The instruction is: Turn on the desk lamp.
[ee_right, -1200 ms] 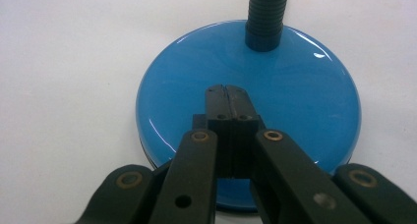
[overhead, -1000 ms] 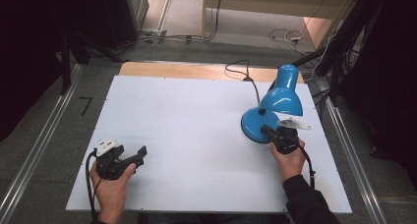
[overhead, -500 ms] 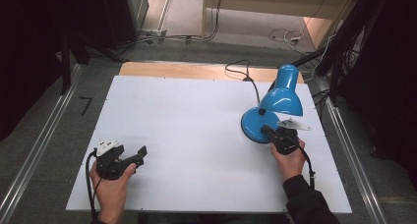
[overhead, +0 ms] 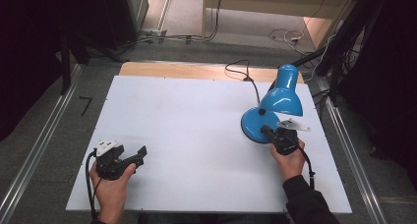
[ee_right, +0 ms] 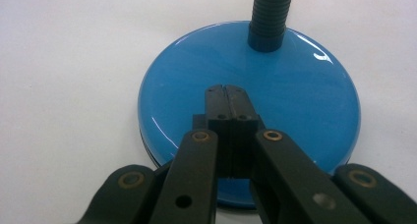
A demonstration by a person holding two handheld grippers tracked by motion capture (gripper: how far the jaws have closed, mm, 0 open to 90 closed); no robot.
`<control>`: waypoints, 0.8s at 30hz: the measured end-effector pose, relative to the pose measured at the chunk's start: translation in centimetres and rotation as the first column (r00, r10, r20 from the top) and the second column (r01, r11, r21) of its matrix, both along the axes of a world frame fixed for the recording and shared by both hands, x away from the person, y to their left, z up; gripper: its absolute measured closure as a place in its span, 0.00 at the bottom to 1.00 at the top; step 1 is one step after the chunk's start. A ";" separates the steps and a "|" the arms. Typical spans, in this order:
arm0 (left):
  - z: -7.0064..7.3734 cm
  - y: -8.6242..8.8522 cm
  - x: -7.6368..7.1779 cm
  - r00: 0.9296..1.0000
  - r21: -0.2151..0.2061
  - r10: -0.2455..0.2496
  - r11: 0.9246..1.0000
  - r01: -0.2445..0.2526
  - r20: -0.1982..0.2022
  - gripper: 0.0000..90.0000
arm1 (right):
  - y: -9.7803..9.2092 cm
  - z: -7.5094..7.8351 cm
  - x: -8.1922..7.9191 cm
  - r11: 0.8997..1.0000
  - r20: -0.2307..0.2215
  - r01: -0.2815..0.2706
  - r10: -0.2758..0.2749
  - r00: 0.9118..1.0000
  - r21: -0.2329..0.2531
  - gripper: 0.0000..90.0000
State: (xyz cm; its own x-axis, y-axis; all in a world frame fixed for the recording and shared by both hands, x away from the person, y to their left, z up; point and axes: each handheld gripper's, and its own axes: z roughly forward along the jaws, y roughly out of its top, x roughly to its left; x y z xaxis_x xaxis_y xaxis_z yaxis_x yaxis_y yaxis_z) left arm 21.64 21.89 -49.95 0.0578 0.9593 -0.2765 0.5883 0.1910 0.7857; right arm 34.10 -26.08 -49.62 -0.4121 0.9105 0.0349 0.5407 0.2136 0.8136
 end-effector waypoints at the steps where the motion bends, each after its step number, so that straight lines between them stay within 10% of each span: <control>1: 0.0 0.0 0.0 1.000 0.000 0.000 1.000 0.000 0.000 0.18 | 0.0 0.0 0.0 1.000 0.001 -0.001 0.001 1.000 -0.001 0.98; 24: 0.0 0.0 0.0 1.000 0.000 0.000 1.000 0.000 0.002 0.18 | 0.1 -0.3 -0.1 1.000 -0.001 -0.007 0.007 1.000 -0.008 0.98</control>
